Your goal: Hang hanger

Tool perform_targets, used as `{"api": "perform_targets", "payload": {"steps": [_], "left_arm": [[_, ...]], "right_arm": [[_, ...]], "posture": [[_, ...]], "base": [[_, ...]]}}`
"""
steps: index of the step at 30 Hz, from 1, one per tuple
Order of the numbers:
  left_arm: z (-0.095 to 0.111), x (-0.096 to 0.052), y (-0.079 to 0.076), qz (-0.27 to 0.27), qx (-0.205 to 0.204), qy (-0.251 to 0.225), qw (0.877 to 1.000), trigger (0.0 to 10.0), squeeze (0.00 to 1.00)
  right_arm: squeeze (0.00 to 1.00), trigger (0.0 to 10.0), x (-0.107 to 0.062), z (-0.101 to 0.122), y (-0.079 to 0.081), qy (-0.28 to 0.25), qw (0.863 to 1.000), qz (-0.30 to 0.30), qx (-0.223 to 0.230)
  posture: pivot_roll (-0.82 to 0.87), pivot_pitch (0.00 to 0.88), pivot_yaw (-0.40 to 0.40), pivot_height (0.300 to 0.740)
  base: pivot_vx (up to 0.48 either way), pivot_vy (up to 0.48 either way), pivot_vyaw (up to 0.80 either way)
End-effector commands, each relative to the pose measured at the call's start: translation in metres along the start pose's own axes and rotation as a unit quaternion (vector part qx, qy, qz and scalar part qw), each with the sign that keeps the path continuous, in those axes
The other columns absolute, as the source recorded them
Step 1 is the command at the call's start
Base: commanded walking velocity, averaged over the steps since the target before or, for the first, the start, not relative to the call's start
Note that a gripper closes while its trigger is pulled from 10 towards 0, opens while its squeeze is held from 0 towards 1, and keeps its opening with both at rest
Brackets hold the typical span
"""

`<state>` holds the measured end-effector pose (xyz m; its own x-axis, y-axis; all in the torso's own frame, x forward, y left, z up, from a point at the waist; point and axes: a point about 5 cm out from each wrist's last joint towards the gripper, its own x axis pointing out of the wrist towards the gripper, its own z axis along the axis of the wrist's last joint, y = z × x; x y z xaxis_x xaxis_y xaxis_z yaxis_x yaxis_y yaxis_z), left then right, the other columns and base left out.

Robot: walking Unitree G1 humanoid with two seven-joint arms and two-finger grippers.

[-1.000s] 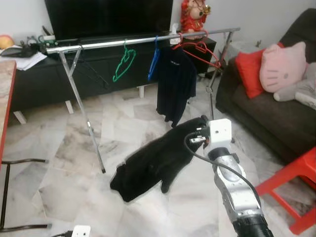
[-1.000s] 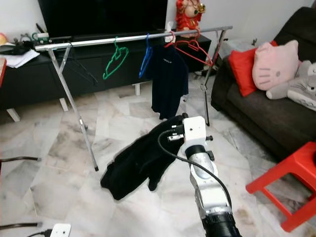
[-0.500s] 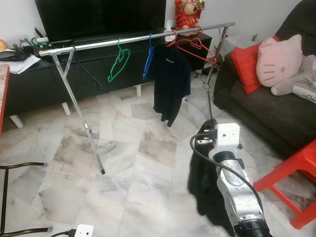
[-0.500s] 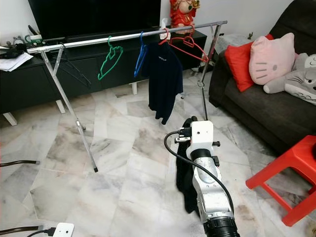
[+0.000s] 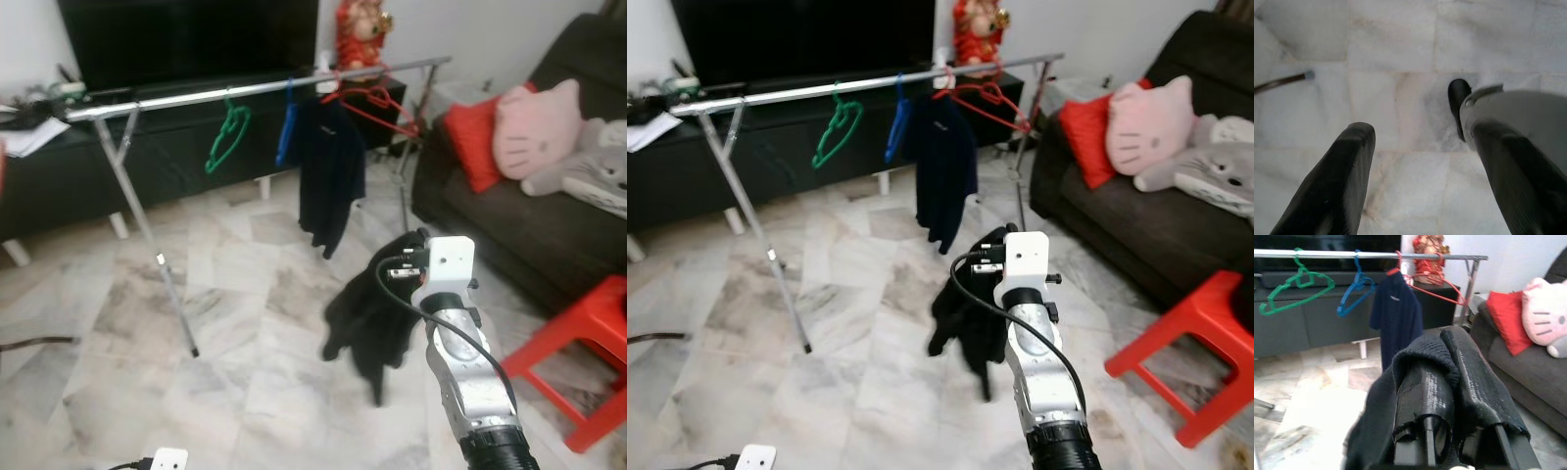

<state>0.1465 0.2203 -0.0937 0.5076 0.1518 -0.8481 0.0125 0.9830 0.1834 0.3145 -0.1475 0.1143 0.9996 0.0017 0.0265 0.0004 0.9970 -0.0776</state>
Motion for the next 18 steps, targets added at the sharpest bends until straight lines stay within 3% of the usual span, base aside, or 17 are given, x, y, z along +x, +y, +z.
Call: {"api": "perform_targets", "payload": {"steps": [1, 18], "left_arm": [[-0.0015, 0.0001, -0.0040, -0.006, -0.002, 0.007, 1.000, 10.0, 0.00], [-0.0017, 0.0001, -0.0031, -0.008, -0.006, 0.010, 1.000, 10.0, 0.00]], "right_arm": [[0.00, 10.0, 0.0036, 0.0089, -0.0009, -0.022, 1.000, -0.001, 0.005], [0.00, 10.0, 0.0047, 0.0107, 0.0028, -0.024, 1.000, 0.007, 0.002]], "posture": [[-0.01, 0.000, -0.064, 0.740], [-0.01, 0.000, -0.063, 0.740]], "base": [[0.262, 0.000, 0.00], [0.264, 0.000, 0.00]]}}
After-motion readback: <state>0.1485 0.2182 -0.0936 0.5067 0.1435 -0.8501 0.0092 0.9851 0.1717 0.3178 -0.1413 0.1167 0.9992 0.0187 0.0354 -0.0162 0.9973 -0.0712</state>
